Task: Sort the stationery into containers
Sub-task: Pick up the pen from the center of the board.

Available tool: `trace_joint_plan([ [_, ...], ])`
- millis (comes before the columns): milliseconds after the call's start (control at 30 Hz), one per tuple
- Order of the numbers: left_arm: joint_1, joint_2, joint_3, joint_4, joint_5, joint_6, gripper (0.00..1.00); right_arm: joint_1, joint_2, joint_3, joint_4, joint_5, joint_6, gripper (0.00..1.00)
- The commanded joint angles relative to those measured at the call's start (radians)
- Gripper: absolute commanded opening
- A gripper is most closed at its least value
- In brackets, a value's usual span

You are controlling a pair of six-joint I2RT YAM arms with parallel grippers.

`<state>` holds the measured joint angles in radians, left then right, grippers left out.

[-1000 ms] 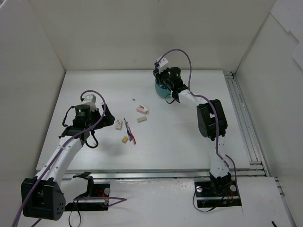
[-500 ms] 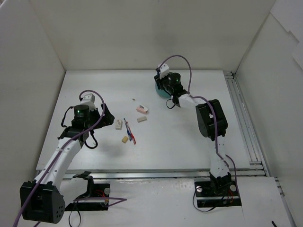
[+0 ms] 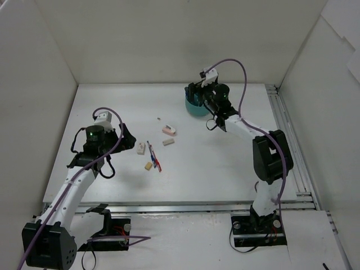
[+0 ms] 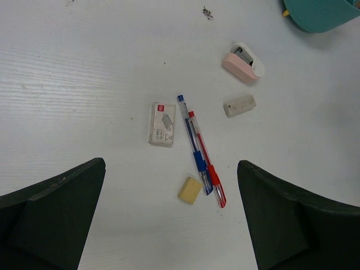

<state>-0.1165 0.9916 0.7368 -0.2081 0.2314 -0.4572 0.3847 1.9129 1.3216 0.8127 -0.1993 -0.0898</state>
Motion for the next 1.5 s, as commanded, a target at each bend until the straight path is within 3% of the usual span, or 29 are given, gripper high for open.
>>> trace_joint_plan([
  [0,0.008,-0.011,0.035,0.016,0.002,-0.014,1.00,-0.003,-0.161,-0.028,0.123,-0.014,0.058,0.85],
  [67,0.008,0.007,0.039,0.007,0.003,-0.021,1.00,-0.001,-0.230,-0.082,0.123,-0.012,0.085,0.98],
  [300,-0.028,0.105,0.079,-0.027,-0.049,-0.072,1.00,0.003,-0.435,-0.341,0.118,0.029,0.275,0.98],
  [433,-0.101,0.200,0.114,-0.033,-0.072,-0.078,1.00,0.016,-0.538,-0.459,0.077,0.018,0.347,0.98],
  [500,-0.140,0.241,0.124,-0.021,-0.089,-0.103,1.00,0.035,-0.564,-0.484,-0.048,0.041,0.325,0.98],
  [633,-0.218,0.311,0.160,-0.030,-0.131,-0.115,1.00,0.150,-0.591,-0.420,-0.392,0.300,0.184,0.98],
  [767,-0.284,0.361,0.193,-0.074,-0.227,-0.135,1.00,0.177,-0.601,-0.423,-0.549,0.292,0.159,0.98],
  [933,-0.287,0.280,0.124,-0.089,-0.299,-0.176,1.00,0.318,-0.508,-0.352,-0.675,0.248,0.107,0.98],
  [1167,-0.252,0.047,0.032,-0.174,-0.423,-0.219,1.00,0.531,-0.287,-0.210,-0.745,0.252,0.122,0.98],
  [1467,-0.147,-0.208,-0.071,-0.208,-0.399,-0.181,1.00,0.623,-0.055,-0.096,-0.768,0.252,0.159,0.91],
])
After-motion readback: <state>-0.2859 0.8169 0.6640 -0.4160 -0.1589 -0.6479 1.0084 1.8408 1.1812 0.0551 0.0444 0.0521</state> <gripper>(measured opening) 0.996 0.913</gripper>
